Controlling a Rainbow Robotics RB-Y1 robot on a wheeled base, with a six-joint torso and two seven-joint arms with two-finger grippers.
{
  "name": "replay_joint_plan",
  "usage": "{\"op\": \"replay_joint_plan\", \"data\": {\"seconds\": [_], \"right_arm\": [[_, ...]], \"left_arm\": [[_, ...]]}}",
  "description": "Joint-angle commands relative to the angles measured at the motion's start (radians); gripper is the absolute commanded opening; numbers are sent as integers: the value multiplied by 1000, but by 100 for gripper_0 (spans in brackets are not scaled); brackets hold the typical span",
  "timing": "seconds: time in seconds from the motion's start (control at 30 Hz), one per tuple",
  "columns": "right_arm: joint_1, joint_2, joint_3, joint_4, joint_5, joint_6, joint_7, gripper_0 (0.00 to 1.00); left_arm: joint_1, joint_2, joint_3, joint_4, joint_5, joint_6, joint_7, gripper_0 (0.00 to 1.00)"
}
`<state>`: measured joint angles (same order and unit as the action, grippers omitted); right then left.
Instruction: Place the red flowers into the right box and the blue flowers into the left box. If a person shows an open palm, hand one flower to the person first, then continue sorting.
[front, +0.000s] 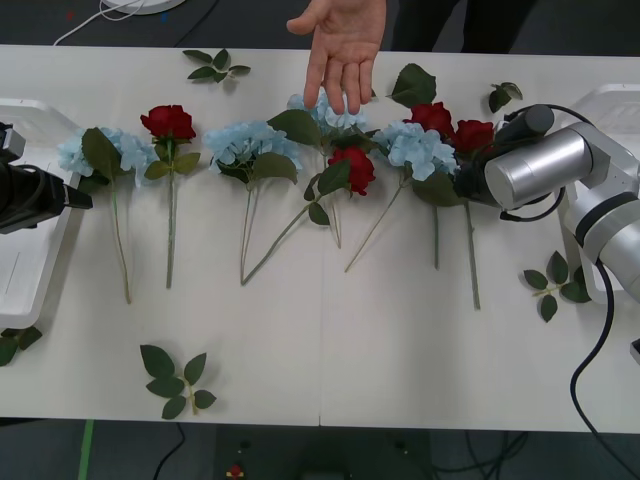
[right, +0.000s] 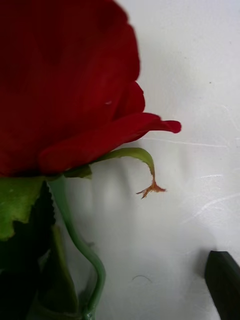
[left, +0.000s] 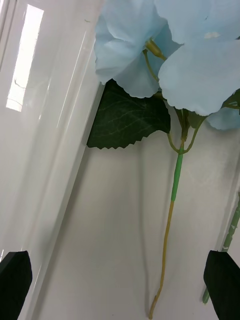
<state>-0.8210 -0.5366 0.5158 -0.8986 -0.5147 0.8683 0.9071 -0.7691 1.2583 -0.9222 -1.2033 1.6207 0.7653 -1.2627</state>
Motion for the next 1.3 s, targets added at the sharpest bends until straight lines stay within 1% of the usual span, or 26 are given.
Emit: {"op": "replay_joint_plan", "data": {"seconds": [0.03,0.07,0.13,0.77,1.0,1.13,1.3], "right_arm": [[-46,14,13,1,-11,-8,26,46],[-46,14,13,1,-16,-8,24,17],[-46,14,13,1,-19,-8,21,0],[-53,12,13,1,-18,-2,33,0],[-122,-31,13,-9,-33,126,61,0],[-141,-75,12,-48,-73,179,116,0],[-141,-148,-22,-112,-177,227,220,0]], "left_arm": [[-42,35,5,4,2,-12,31,100],[-42,35,5,4,2,-12,31,100],[-42,35,5,4,2,-12,31,100],[-42,35,5,4,2,-12,31,100],[-42,35,5,4,2,-12,31,100],[-42,35,5,4,2,-12,31,100],[-42,35,5,4,2,-12,31,100]]}}
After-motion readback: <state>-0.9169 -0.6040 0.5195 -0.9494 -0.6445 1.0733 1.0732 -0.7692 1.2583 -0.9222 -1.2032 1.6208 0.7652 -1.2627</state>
